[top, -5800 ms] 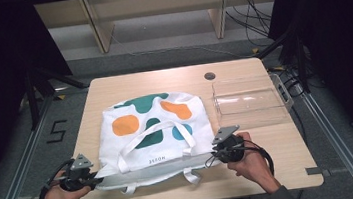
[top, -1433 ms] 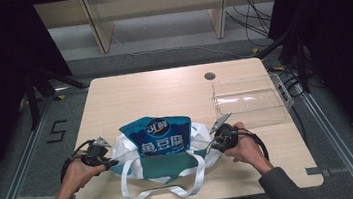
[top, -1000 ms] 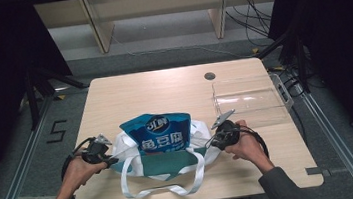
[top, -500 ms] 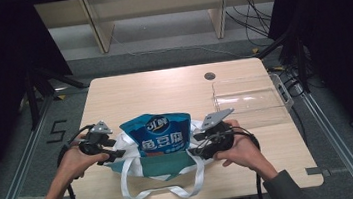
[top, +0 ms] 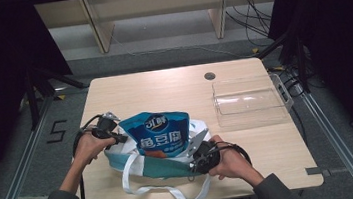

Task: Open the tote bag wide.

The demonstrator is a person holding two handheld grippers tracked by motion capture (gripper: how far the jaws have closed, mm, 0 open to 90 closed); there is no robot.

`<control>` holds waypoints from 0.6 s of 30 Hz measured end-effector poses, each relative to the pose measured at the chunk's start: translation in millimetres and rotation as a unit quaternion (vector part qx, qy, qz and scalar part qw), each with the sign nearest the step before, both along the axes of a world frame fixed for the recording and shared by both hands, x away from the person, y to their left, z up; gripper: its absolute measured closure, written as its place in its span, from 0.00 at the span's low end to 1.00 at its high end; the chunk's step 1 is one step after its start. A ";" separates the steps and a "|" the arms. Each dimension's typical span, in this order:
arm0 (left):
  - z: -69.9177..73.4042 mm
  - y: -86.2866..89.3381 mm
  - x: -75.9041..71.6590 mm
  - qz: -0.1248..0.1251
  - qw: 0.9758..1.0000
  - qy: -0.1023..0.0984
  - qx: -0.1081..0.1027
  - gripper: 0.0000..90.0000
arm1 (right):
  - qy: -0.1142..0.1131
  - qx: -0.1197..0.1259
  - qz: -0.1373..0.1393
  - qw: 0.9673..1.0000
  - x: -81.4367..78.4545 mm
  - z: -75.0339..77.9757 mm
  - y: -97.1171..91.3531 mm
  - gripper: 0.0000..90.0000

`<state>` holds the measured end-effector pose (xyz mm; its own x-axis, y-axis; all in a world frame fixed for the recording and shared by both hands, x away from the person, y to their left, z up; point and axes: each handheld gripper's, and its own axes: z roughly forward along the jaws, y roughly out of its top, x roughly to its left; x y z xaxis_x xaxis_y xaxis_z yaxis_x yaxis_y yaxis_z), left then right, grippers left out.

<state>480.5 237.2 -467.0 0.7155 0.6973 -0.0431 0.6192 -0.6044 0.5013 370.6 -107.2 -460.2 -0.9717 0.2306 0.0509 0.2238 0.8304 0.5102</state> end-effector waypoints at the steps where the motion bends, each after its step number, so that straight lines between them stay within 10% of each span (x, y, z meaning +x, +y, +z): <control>1: -5.9 -0.8 2.8 0.007 1.000 0.007 -0.003 0.95 | 0.009 -0.011 -0.001 1.000 -2.0 -7.2 2.0 0.91; 5: -13.1 1.2 5.7 0.018 1.000 0.014 -0.016 0.94 | 0.007 -0.056 0.024 0.998 -6.1 -26.2 10.0 0.91; 12: -3.8 4.0 -4.9 0.030 0.999 -0.011 -0.025 0.77 | 0.011 -0.056 0.016 0.998 -6.8 -25.6 9.4 0.86; 18: 33.4 12.5 -36.4 0.043 0.996 -0.027 -0.069 0.50 | 0.034 0.027 -0.026 0.999 -7.4 -0.3 2.2 0.59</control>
